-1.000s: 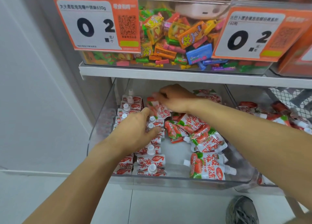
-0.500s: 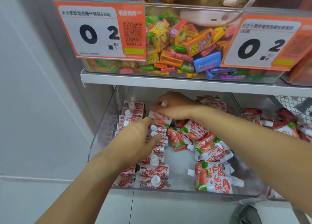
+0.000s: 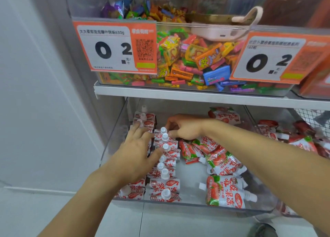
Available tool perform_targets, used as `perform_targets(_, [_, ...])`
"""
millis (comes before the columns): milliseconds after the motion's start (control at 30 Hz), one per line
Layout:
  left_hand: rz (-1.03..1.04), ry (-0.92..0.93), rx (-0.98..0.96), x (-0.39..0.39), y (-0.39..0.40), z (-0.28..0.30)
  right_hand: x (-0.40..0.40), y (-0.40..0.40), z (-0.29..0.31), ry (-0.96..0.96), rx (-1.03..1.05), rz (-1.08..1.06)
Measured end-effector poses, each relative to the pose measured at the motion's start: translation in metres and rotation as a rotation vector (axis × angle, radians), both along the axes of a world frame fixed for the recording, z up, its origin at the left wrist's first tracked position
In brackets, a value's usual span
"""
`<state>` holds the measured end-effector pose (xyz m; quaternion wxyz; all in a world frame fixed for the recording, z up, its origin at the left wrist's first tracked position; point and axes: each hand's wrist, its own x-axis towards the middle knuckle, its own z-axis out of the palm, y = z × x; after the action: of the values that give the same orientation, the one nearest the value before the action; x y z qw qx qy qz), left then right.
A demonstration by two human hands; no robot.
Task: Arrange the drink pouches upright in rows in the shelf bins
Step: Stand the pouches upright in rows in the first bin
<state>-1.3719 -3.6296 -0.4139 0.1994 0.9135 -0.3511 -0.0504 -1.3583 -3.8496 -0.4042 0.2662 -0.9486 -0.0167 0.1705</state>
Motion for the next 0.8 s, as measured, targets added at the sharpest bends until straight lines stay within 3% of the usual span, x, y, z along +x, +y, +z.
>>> perform_targets(100, [0.003,-0.167,-0.12,0.0,-0.01,0.007,-0.001,-0.002,-0.002,0.018,0.035,-0.019])
perform_targets(200, [-0.075,-0.106,-0.186,0.0,-0.023,0.01,-0.007,-0.007,0.007,0.087,0.06,-0.016])
perform_targets(400, [-0.086,0.027,-0.019,0.009,-0.038,0.008,-0.034,-0.034,0.036,-0.097,-0.329,0.032])
perform_targets(500, [-0.084,0.043,-0.023,0.01,-0.039,0.008,-0.052,-0.047,0.038,0.008,-0.503,0.09])
perform_targets(700, [-0.091,0.055,-0.045,0.008,-0.036,0.01,-0.065,-0.045,0.036,0.063,-0.425,0.111])
perform_targets(800, [-0.092,0.055,-0.049,0.008,-0.036,0.011,-0.059,-0.042,0.04,-0.057,-0.366,0.047])
